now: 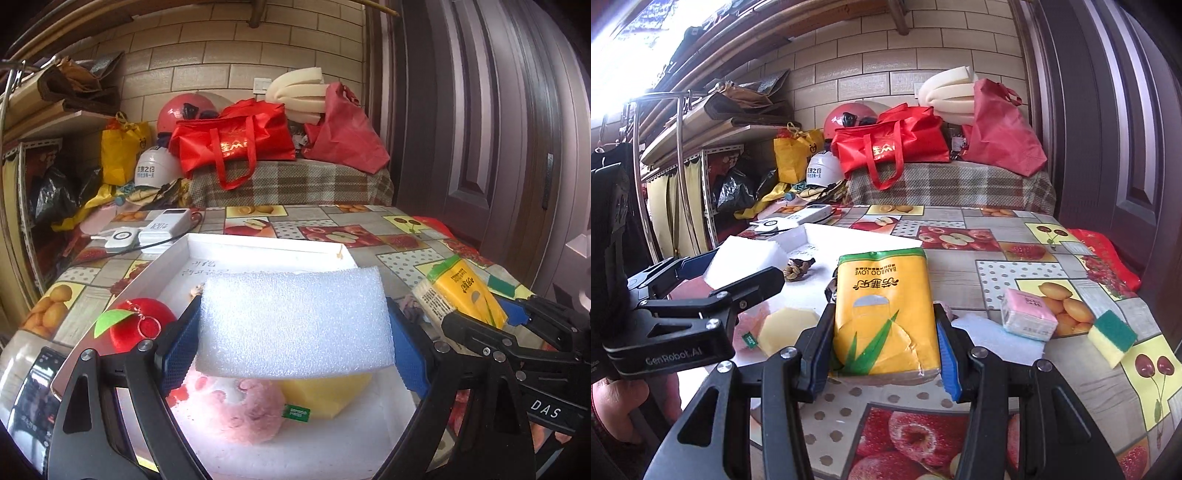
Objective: Organize soft objects
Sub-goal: 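Carry the tissue pack and foam block into the white box and release both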
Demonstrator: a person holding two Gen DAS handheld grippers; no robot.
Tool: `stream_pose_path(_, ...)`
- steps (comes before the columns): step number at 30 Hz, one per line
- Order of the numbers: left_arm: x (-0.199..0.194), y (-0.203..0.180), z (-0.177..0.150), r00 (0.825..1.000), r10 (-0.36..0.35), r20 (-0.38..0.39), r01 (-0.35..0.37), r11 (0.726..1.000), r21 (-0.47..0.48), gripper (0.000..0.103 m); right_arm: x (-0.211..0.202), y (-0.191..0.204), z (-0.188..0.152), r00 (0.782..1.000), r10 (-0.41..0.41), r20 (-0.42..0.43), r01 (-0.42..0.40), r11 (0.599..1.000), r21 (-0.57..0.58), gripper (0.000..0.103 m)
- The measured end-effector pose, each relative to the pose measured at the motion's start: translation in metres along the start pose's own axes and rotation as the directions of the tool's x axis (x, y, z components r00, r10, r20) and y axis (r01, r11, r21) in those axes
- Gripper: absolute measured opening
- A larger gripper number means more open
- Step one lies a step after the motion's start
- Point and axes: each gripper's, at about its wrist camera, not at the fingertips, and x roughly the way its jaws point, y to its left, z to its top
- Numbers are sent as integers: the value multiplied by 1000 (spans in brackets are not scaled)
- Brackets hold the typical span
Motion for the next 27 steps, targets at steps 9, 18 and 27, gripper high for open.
stream_pose_path(9,9,49,4,995,92,-26,-95,986,-135,91,22,33,4,994,97,-56,-101,992,-81,49)
stream_pose_path(18,20,71,9,987,156,-25,-158,973,-169,91,52,40,10,985,128,-118,-132,991,-22,49)
stream_pose_path(27,24,62,13,981,196,-10,-196,974,-109,91,75,55,20,988,103,-117,-109,993,-49,50)
